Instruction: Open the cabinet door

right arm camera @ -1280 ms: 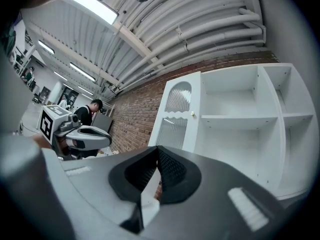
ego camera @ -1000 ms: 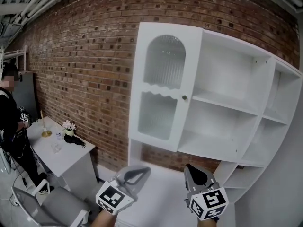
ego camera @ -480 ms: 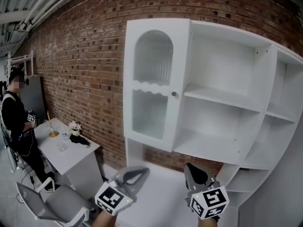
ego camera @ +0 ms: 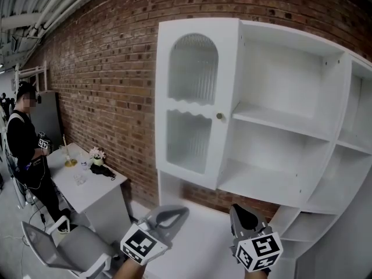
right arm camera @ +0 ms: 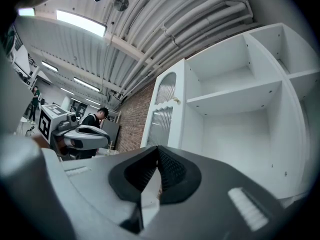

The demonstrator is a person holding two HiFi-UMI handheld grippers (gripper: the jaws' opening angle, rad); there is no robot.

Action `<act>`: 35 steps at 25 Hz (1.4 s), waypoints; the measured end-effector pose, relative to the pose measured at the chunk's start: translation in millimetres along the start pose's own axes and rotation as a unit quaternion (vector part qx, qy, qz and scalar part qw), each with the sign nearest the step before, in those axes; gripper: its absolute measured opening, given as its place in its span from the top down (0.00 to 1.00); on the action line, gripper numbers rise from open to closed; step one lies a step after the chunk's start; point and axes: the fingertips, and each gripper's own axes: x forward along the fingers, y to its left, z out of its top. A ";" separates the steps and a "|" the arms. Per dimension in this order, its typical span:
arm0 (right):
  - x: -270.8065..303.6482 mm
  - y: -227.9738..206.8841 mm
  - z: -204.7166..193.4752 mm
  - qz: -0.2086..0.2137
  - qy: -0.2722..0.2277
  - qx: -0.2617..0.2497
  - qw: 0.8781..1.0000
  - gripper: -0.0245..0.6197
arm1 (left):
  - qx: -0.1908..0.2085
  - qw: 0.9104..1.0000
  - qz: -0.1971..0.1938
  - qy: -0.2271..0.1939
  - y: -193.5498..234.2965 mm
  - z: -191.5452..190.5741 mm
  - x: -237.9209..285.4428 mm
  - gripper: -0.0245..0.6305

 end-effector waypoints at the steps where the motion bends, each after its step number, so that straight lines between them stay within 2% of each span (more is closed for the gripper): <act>1: 3.4 1.0 -1.2 -0.001 0.004 -0.001 1.000 0.95 | -0.001 1.000 -0.002 -0.001 4.4 -2.4 1.8 0.96; 21: 65.5 1.3 0.5 -0.070 0.028 -0.023 0.997 0.95 | -0.014 0.996 -0.066 -0.051 77.9 -16.3 26.1 0.96; 28: 77.3 -5.1 -7.1 -0.071 0.036 -0.019 0.997 0.95 | -0.016 0.997 -0.062 -0.049 87.9 -25.8 32.1 0.96; 35: 97.2 -25.7 -18.3 -0.048 0.043 -0.010 0.998 0.95 | -0.018 0.999 -0.041 -0.032 93.4 -35.1 46.1 0.96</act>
